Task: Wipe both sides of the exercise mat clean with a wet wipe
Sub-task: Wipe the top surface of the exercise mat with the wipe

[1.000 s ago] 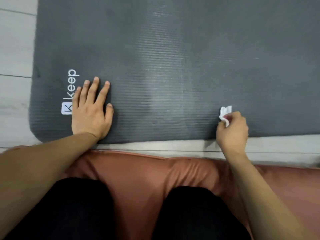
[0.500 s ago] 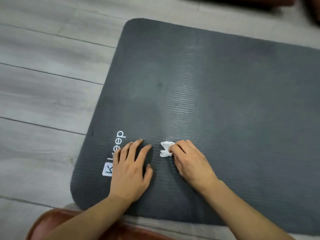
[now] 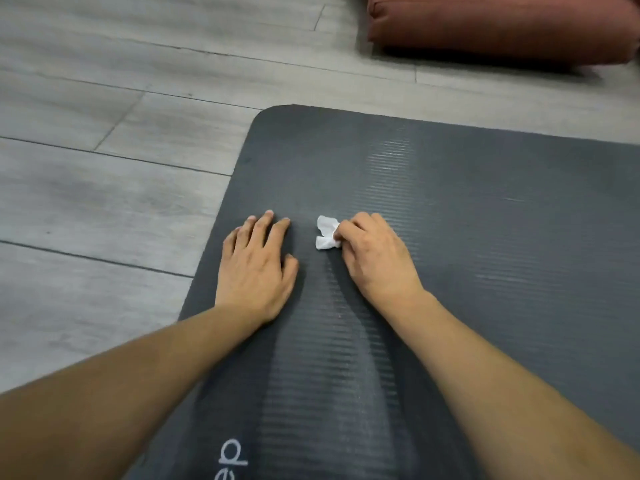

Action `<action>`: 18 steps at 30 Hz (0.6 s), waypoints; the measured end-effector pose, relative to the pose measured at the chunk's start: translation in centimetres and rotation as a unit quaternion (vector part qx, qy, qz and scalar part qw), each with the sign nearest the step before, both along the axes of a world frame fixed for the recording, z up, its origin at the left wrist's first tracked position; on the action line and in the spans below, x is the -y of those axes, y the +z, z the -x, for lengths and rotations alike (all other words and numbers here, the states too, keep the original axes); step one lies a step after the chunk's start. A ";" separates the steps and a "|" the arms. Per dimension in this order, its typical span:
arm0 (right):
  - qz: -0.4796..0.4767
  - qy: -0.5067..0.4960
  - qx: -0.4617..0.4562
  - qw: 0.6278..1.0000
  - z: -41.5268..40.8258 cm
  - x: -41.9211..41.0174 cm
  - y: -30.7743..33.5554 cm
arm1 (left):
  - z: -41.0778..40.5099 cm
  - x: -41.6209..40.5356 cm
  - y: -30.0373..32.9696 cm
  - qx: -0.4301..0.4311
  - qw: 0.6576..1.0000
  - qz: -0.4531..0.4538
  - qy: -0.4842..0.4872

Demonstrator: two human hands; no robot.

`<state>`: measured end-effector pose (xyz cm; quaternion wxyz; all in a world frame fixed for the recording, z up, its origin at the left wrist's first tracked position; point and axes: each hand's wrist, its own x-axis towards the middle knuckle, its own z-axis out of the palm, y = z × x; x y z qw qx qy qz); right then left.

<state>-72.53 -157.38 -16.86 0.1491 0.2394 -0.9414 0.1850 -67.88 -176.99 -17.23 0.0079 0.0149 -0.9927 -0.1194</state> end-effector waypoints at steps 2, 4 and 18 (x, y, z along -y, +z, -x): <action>0.004 -0.044 0.001 0.999 3.2 0.0 -0.2 | 2.7 0.7 -0.1 0.011 1.000 0.004 -0.006; 0.005 -0.085 -0.011 0.996 6.5 -0.4 -0.4 | 3.8 1.1 -0.3 0.012 1.000 0.004 -0.005; 0.066 -0.358 0.034 0.931 24.7 1.5 0.3 | 4.6 1.0 -0.5 0.011 1.000 0.009 -0.001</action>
